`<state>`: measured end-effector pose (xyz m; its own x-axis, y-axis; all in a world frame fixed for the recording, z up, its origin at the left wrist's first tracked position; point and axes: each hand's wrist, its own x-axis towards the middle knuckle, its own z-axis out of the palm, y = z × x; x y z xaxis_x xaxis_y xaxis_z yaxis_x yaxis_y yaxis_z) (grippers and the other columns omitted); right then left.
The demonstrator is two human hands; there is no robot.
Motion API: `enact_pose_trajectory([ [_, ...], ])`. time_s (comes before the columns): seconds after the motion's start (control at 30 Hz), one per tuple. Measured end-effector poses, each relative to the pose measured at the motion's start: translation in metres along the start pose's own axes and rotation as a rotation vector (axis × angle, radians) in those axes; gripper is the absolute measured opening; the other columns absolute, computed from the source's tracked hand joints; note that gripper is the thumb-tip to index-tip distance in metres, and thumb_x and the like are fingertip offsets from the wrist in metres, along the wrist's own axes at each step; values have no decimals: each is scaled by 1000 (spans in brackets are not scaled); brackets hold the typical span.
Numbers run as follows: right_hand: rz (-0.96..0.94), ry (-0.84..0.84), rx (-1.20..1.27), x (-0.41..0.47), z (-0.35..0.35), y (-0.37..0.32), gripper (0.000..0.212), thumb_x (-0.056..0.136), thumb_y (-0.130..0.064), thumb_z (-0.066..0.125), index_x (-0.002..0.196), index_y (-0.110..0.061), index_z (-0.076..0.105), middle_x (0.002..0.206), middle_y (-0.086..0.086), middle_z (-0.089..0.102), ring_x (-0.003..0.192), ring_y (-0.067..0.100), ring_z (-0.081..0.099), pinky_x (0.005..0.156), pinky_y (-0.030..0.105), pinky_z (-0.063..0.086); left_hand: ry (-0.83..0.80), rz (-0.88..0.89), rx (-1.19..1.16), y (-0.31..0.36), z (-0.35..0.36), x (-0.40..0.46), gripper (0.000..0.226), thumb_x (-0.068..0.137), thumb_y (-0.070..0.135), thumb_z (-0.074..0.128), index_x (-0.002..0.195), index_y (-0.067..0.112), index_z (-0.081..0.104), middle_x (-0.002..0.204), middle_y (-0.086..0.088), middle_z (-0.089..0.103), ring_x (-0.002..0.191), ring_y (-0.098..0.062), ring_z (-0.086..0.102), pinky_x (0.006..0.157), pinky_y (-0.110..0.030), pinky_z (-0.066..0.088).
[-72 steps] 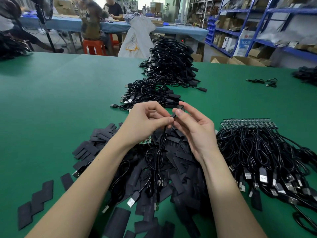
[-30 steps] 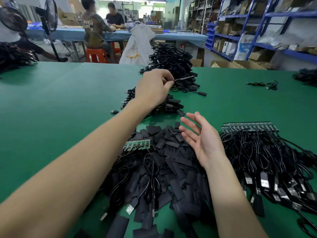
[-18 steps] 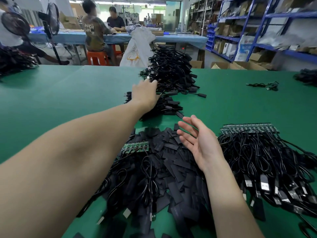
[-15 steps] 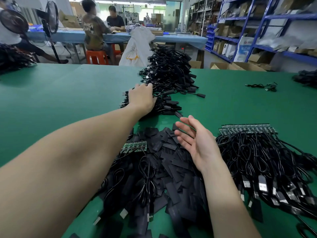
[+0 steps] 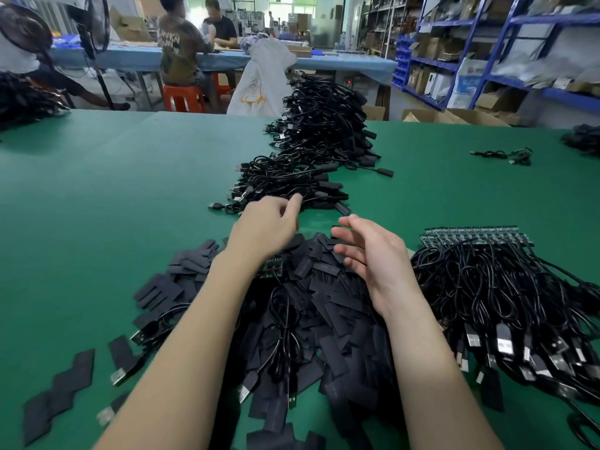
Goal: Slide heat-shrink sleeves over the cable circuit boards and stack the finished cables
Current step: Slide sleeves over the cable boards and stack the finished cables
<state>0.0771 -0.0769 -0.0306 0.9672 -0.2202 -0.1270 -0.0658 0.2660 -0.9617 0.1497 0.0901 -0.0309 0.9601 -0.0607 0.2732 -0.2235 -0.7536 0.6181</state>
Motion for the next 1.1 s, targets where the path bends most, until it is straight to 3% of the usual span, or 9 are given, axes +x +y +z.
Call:
enact_pose_trajectory([
  [0.1,-19,-12,-37,0,1,0,18,99,-27,62,97,-16,75,88,1,79,58,7,64,49,16,48,-23,-31,142,-14,0,-14,62,104,53,36,73,6,62,59,-4,58,69,-28,63,56,-27,38],
  [0.23,-79,15,-142,1,3,4,20,100,-29,61,94,-18,75,83,-2,79,54,6,60,47,17,44,-80,-18,172,-26,-2,-18,62,103,53,39,73,3,59,56,-4,51,69,-31,62,54,-27,36],
  [0.4,-232,-69,-467,-2,13,11,12,93,-36,68,90,-27,74,78,-14,77,63,-6,63,69,22,47,22,30,181,-28,-4,-19,63,102,55,42,66,5,58,57,-11,56,64,-28,59,51,-28,34],
  [0.53,-245,-188,-593,-5,29,17,14,83,-43,77,87,-29,76,71,-13,74,69,0,67,68,19,48,92,58,63,-21,-3,-17,62,101,54,46,55,13,53,45,0,46,53,-17,51,50,-31,32],
  [0.63,-182,-232,-437,-8,38,18,10,82,-31,83,85,-23,77,67,-7,72,61,5,64,57,20,47,137,63,-124,-15,-4,-17,65,102,50,49,51,10,54,40,3,44,42,-10,38,49,-26,31],
  [0.73,-63,-270,-207,-10,39,14,6,84,-15,82,86,-14,76,70,-1,73,60,6,63,53,16,50,225,87,-212,-9,-6,-16,69,103,47,49,51,2,52,44,-8,47,43,-10,38,52,-19,34],
  [0.87,-3,-306,-158,-12,37,9,8,85,-13,81,91,-9,76,70,-1,73,60,5,65,57,16,54,277,101,-234,-2,-6,-16,72,103,49,49,52,-3,53,50,-19,54,47,-27,47,59,-26,40],
  [0.93,-5,-282,-131,-11,37,9,5,85,-9,80,89,-9,76,68,-1,72,59,5,64,60,17,57,267,15,-174,-1,-4,-16,77,101,60,42,56,-1,59,52,-14,58,53,-27,54,62,-35,44],
  [1.1,9,-237,-78,-12,39,11,6,84,-13,82,88,-13,79,69,-7,72,64,2,66,65,18,57,286,-131,-110,-1,-2,-15,85,100,68,31,58,1,61,52,-1,58,61,-20,59,58,-34,39],
])
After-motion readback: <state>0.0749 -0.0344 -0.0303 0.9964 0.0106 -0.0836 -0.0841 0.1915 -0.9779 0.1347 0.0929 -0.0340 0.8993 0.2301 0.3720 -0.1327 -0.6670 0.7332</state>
